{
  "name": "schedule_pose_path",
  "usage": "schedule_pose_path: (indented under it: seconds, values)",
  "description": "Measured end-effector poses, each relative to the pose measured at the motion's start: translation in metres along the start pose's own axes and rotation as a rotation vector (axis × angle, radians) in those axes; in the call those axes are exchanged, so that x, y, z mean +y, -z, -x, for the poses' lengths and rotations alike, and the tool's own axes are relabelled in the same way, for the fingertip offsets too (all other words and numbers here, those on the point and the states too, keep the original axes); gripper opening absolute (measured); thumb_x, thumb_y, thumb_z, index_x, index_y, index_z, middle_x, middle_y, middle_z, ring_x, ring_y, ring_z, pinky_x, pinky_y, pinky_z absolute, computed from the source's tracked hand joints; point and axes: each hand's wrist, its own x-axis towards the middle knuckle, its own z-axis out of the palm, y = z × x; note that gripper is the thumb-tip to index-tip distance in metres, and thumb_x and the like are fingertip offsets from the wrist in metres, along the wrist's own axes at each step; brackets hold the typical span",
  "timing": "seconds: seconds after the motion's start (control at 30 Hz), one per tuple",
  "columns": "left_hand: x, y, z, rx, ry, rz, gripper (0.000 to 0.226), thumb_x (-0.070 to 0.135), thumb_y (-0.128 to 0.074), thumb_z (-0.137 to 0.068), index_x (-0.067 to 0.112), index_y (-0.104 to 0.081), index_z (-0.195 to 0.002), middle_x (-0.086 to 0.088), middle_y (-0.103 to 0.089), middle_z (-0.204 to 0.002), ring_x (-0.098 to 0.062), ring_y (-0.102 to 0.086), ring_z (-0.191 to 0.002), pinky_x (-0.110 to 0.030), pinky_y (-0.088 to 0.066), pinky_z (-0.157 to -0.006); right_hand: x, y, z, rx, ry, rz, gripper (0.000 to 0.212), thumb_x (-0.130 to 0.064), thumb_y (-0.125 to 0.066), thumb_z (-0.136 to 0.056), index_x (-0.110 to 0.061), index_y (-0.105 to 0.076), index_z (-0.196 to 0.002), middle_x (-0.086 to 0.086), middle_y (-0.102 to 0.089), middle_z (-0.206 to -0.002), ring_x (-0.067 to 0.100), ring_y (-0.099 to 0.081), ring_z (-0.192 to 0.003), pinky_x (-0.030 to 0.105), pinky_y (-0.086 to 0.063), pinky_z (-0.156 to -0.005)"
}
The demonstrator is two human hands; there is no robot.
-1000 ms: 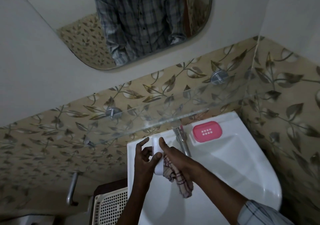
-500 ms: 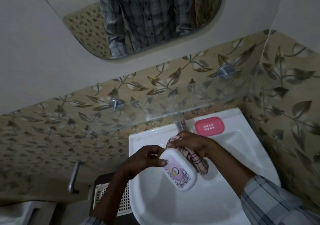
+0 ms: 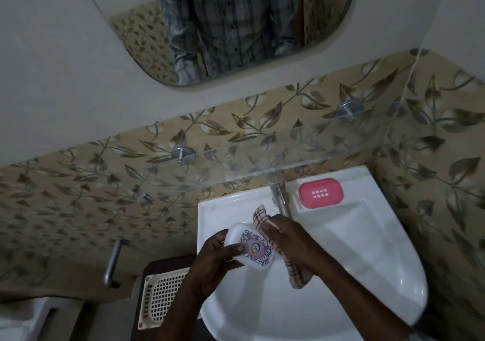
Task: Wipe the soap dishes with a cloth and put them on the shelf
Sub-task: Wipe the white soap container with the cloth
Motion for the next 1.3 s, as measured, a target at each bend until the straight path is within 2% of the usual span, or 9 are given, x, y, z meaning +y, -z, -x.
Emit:
schedule_pose_path:
  seconds: [0.13,0.27,0.43,0.53,0.7,0.83,1.03,1.17,1.3]
  values:
    - [-0.003,-0.007,0.001,-0.063,-0.016,-0.067,0.049,0.003,-0.08,-0.073,0.005,-0.069,-0.121,-0.026,-0.071,-0.118,-0.039,-0.069,-0.106,-0.047,-0.057,-0.09,-0.008,-0.027,0.003,0.037,0.087,0.038,0.032,-0.032,-0.04,-0.104,-0.015,-0.066,-0.115,-0.013,-0.056,-0.097,-0.001,-0.046,-0.09,0.029,-0.039,-0.087]
    - [-0.005,-0.004,0.003,-0.02,-0.098,-0.101,0.045,-0.002,-0.08,-0.072,-0.002,-0.071,-0.115,-0.03,-0.07,-0.115,-0.044,-0.069,-0.105,-0.048,-0.056,-0.091,0.001,-0.026,-0.004,-0.054,0.137,0.229,0.036,-0.031,-0.034,-0.104,-0.022,-0.058,-0.129,-0.012,-0.058,-0.108,0.022,-0.047,-0.107,0.024,-0.032,-0.085]
    - [-0.006,-0.009,-0.001,0.071,-0.204,-0.072,0.045,-0.003,-0.076,-0.063,0.003,-0.076,-0.108,-0.027,-0.073,-0.111,-0.041,-0.071,-0.102,-0.042,-0.058,-0.083,-0.008,-0.042,-0.006,0.038,0.188,0.154,0.037,-0.047,-0.029,-0.1,-0.058,-0.029,-0.135,-0.054,-0.041,-0.109,0.004,-0.042,-0.111,0.011,-0.03,-0.093]
    - [-0.008,-0.009,-0.003,0.106,-0.224,-0.063,0.047,-0.008,-0.071,-0.062,0.006,-0.077,-0.106,-0.025,-0.074,-0.109,-0.037,-0.072,-0.099,-0.036,-0.058,-0.079,-0.005,-0.035,-0.016,0.026,0.033,0.065,0.026,-0.041,-0.035,-0.104,-0.039,-0.061,-0.099,-0.024,-0.053,-0.079,0.023,-0.053,-0.107,0.027,-0.041,-0.091]
    - [-0.008,-0.004,-0.008,0.121,-0.224,-0.036,0.045,-0.01,-0.069,-0.062,0.005,-0.077,-0.103,-0.027,-0.073,-0.109,-0.039,-0.072,-0.098,-0.039,-0.059,-0.079,-0.008,-0.038,-0.016,0.018,0.152,0.135,0.036,-0.039,-0.034,-0.104,-0.031,-0.054,-0.133,-0.04,-0.052,-0.103,-0.016,-0.039,-0.103,0.007,-0.029,-0.093]
    - [-0.014,-0.001,-0.006,0.128,-0.208,0.187,0.05,-0.009,-0.07,-0.062,-0.004,-0.07,-0.111,-0.033,-0.069,-0.112,-0.044,-0.069,-0.1,-0.045,-0.06,-0.081,0.006,-0.026,-0.027,0.044,-0.178,-0.108,0.039,-0.037,-0.041,-0.104,-0.011,-0.07,-0.103,0.011,-0.072,-0.1,0.027,-0.064,-0.098,0.032,-0.047,-0.084]
    - [-0.035,-0.009,-0.009,0.164,-0.184,0.474,0.069,-0.009,-0.068,-0.063,-0.008,-0.054,-0.131,-0.035,-0.063,-0.124,-0.045,-0.068,-0.107,-0.048,-0.061,-0.078,0.011,-0.042,-0.024,0.145,-0.373,-0.432,0.03,-0.03,-0.05,-0.101,-0.007,-0.069,-0.101,0.019,-0.072,-0.101,0.037,-0.066,-0.101,0.05,-0.051,-0.093]
    - [-0.052,-0.014,-0.005,0.14,-0.15,0.547,0.076,-0.003,-0.076,-0.066,-0.002,-0.052,-0.138,-0.03,-0.062,-0.131,-0.043,-0.064,-0.116,-0.049,-0.06,-0.081,0.017,-0.044,-0.019,0.114,-0.408,-0.351,0.03,-0.033,-0.047,-0.102,-0.014,-0.068,-0.112,0.008,-0.072,-0.109,0.024,-0.066,-0.105,0.046,-0.049,-0.099]
    - [-0.038,0.002,-0.001,-0.081,-0.02,0.666,0.081,0.044,-0.078,-0.08,-0.003,-0.051,-0.141,-0.031,-0.051,-0.144,-0.048,-0.048,-0.134,-0.063,-0.044,-0.103,0.016,-0.031,-0.02,0.023,-0.284,-0.326,0.031,-0.028,-0.044,-0.104,-0.013,-0.065,-0.12,0.005,-0.069,-0.119,0.02,-0.062,-0.114,0.038,-0.045,-0.105]
